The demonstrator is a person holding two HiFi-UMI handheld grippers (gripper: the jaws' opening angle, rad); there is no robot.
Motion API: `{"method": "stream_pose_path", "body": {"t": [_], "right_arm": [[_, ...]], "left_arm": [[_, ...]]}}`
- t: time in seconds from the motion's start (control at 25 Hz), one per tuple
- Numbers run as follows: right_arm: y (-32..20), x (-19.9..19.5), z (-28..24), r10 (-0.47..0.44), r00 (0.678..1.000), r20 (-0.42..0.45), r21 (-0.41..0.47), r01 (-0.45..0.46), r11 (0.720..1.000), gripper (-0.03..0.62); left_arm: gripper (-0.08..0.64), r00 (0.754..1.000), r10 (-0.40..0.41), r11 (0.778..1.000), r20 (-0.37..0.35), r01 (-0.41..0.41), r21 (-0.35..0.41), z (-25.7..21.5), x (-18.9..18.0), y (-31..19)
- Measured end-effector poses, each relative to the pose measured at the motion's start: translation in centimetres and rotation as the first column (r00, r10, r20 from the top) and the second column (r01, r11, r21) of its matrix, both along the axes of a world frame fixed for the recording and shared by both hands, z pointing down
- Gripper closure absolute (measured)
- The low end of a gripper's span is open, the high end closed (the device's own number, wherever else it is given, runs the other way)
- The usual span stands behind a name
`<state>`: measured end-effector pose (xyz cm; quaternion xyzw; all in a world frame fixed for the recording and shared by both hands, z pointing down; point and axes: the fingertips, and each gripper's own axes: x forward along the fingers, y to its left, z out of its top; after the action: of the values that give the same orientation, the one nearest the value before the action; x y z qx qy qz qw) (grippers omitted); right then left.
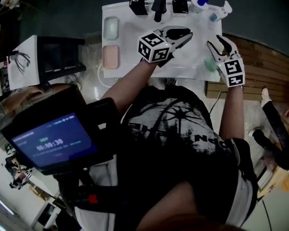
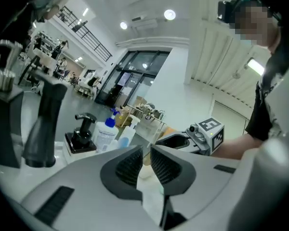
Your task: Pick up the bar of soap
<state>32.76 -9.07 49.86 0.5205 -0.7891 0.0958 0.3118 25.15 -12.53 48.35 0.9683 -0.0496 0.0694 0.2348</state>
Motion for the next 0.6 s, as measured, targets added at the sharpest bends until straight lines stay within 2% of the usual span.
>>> {"method": "stream_pose_path", "body": {"t": [0.2,0.32,0.6], "right_arm": [[0.2,-4.3,-4.3,0.013,1.0,0.025,0.106,-0.015,0.994,0.504],[-0.3,-5.8,-5.2,0.026,0.997,0.068,0.151,-0.036,0.988,0.545],[-1.2,-10.1,-8.5,-0.001,0.995,0.104,0.235,-0.023,0.972,0.574]], "left_arm": [[0.531,0.995,-0.045,0.995,-0.088,0.053,0.087,-5.7,-5.3,0.2],[0.545,0.991,-0.078,0.988,-0.11,0.092,0.124,-7.1,-7.9,-0.4],[0.546,0.976,-0.156,0.969,-0.15,0.18,0.168,-10.8,-14.7,-1.4]]}}
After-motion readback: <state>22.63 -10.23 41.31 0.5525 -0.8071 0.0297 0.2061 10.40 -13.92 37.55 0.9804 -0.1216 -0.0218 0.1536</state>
